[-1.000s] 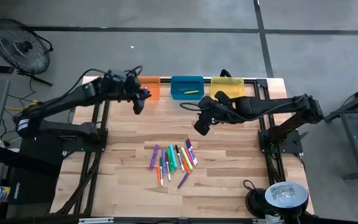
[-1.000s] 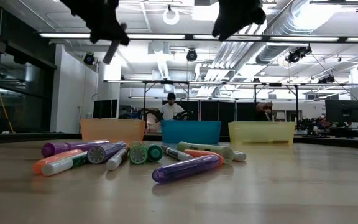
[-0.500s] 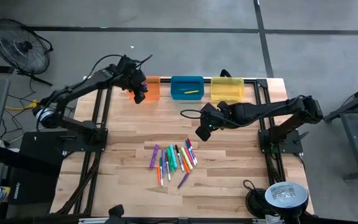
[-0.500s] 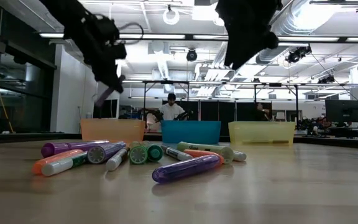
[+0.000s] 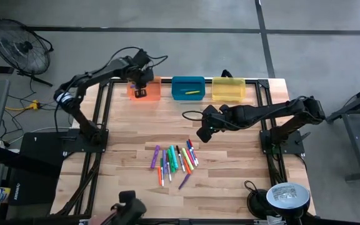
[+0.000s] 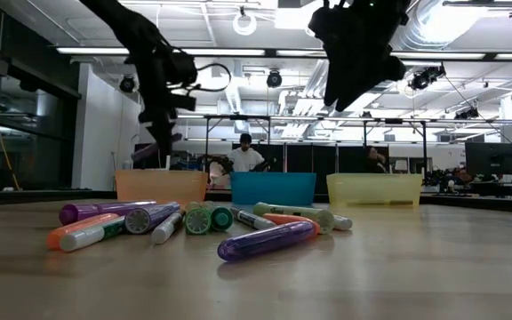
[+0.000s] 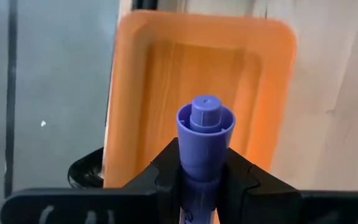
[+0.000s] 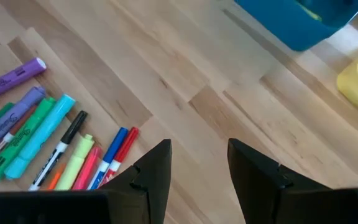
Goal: Pick & Place Markers
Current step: Put the right light violet highlighter into the orange bin
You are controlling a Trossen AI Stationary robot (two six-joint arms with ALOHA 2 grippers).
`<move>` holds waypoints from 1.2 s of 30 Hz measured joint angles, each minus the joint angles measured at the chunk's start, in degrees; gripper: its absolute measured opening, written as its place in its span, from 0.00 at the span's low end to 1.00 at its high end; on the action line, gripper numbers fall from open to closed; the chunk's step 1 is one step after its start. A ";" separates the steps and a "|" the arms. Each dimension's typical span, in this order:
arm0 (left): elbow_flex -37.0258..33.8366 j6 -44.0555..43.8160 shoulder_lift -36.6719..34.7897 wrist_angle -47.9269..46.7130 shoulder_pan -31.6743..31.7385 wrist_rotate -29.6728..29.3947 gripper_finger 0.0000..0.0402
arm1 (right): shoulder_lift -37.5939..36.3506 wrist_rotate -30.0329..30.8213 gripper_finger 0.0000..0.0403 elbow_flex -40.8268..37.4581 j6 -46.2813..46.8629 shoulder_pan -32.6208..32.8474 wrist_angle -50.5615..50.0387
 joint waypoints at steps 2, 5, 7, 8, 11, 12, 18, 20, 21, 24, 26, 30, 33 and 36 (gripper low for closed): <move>0.91 1.95 2.43 -0.77 0.04 -1.25 0.14 | 0.00 0.51 0.36 0.00 -0.01 0.00 0.46; 2.50 4.37 5.71 -1.70 0.06 -3.93 0.14 | 0.00 0.59 0.36 0.00 -0.01 0.00 0.72; 3.71 5.97 7.19 -1.15 0.06 -4.47 0.14 | 0.00 0.63 0.36 0.00 -0.01 0.00 0.76; 4.16 6.61 8.00 -1.36 0.06 -4.48 0.14 | 0.00 0.65 0.36 0.00 -0.01 0.00 0.73; 5.57 8.49 10.49 -1.07 0.06 -4.60 0.14 | 0.00 0.37 0.36 0.02 -0.01 0.00 0.78; 6.06 9.03 10.99 -1.51 0.06 -4.61 0.14 | 0.00 0.28 0.36 0.02 -0.01 0.00 0.79; 7.46 9.50 13.60 -1.60 -0.39 -5.13 0.18 | 0.00 -0.94 0.36 0.02 -0.01 0.00 0.93; 7.50 9.49 13.61 -1.60 -0.42 -5.12 0.20 | 0.00 -1.57 0.36 0.02 0.41 0.00 0.93; 7.52 9.28 13.59 -1.53 -0.45 -5.12 0.21 | 0.00 -1.62 0.36 0.02 0.48 0.00 0.93; 7.52 9.02 13.59 -1.60 -0.75 -4.94 0.22 | 0.00 -2.13 0.36 0.02 0.44 0.00 0.93; 7.52 8.99 13.59 -1.55 -0.82 -5.75 0.22 | 0.00 -2.39 0.36 0.04 0.44 0.00 0.93; 7.52 6.65 13.59 -2.44 -1.20 -6.37 0.23 | 0.00 -2.43 0.36 0.04 0.44 0.00 0.91; 8.31 4.31 13.59 -4.83 -1.56 -6.51 0.23 | 0.00 -2.39 0.36 0.04 0.44 0.00 0.91; 10.18 2.55 13.59 -6.45 -1.56 -6.58 0.23 | 0.00 -2.31 0.36 0.04 0.42 0.00 0.91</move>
